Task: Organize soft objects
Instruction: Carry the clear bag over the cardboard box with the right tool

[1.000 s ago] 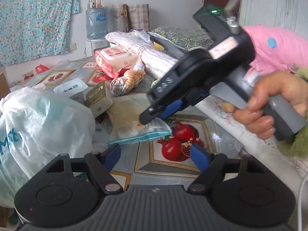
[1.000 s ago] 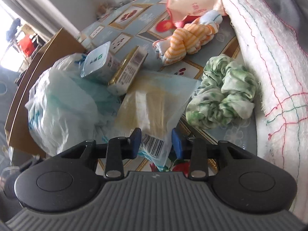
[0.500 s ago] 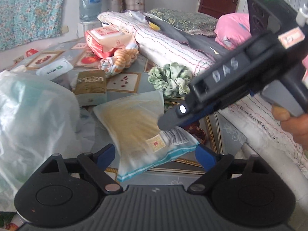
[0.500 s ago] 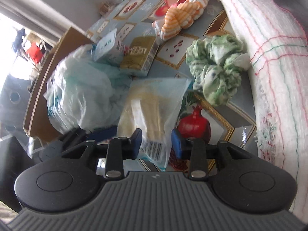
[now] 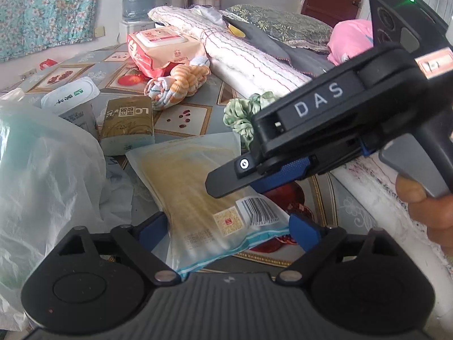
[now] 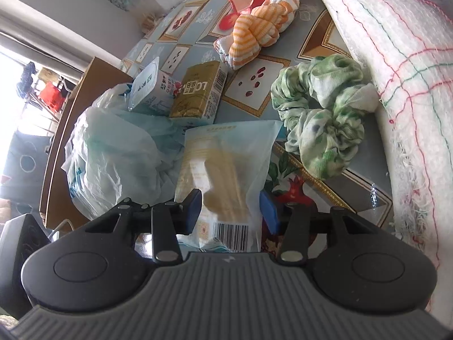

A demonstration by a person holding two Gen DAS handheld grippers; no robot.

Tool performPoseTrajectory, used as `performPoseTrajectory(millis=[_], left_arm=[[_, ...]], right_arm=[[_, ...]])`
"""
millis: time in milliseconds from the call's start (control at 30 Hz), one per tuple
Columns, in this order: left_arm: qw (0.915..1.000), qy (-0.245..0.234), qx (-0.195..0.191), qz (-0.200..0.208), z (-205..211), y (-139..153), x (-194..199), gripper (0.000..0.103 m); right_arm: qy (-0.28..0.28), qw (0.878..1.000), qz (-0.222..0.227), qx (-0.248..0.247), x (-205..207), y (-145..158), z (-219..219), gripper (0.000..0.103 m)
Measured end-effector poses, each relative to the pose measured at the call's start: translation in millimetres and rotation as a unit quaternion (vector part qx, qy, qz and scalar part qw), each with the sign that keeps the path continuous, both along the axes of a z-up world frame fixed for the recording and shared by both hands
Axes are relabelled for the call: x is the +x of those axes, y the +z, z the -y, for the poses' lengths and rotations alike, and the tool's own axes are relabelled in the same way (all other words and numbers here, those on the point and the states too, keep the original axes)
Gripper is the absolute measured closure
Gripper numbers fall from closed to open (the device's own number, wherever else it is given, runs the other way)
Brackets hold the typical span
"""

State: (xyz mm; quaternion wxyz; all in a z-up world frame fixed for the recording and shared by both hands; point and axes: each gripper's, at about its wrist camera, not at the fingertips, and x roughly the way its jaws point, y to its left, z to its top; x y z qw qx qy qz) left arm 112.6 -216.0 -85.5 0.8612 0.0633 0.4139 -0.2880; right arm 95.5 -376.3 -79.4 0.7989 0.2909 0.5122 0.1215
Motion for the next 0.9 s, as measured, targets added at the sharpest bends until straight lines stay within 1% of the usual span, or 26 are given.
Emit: performPoseTrajectory(millis=[33, 67, 167, 333, 400, 500, 633, 733, 900], left_arm=[[1.0000, 0.000, -0.002, 0.001, 0.2, 0.8, 0.0, 0.013], [1.0000, -0.002, -0.006, 0.001, 0.3, 2.1, 0.0, 0.016], [0.9999, -0.004, -0.008, 0.010, -0.2, 8.0, -3.1, 0.021], [0.9995, -0.006, -0.016, 0.025, -1.9, 17.9, -9.5, 0.023], [0.9993, -0.007, -0.020, 0.031, -3.2, 21.4, -12.9, 0.025], [0.9987, -0.007, -0.024, 0.045, -6.6, 30.0, -20.1, 0.026], [0.9971, -0.004, -0.033, 0.069, -12.0, 45.4, -30.1, 0.026], [0.9950, 0.004, -0.045, 0.090, -24.8, 62.5, -38.0, 0.026], [0.9884, 0.040, -0.059, 0.134, -60.1, 94.9, -49.7, 0.025]], right_arm=[[0.001, 1.000, 0.003, 0.001, -1.0, -0.1, -1.2, 0.062], [0.001, 1.000, 0.005, 0.006, -1.8, -0.5, -1.9, 0.066], [-0.001, 1.000, 0.006, 0.017, -4.9, 1.3, -3.6, 0.069], [-0.003, 1.000, 0.018, 0.016, -11.8, 10.9, -4.5, 0.071], [-0.005, 1.000, 0.023, 0.013, -15.0, 15.8, -5.0, 0.071], [-0.005, 0.999, 0.034, 0.011, -19.9, 25.2, -6.4, 0.071], [0.001, 0.998, 0.056, 0.007, -26.4, 45.0, -13.0, 0.071], [0.013, 0.997, 0.078, 0.006, -29.2, 64.9, -22.2, 0.071], [0.055, 0.991, 0.123, 0.010, -22.1, 102.3, -55.3, 0.071]])
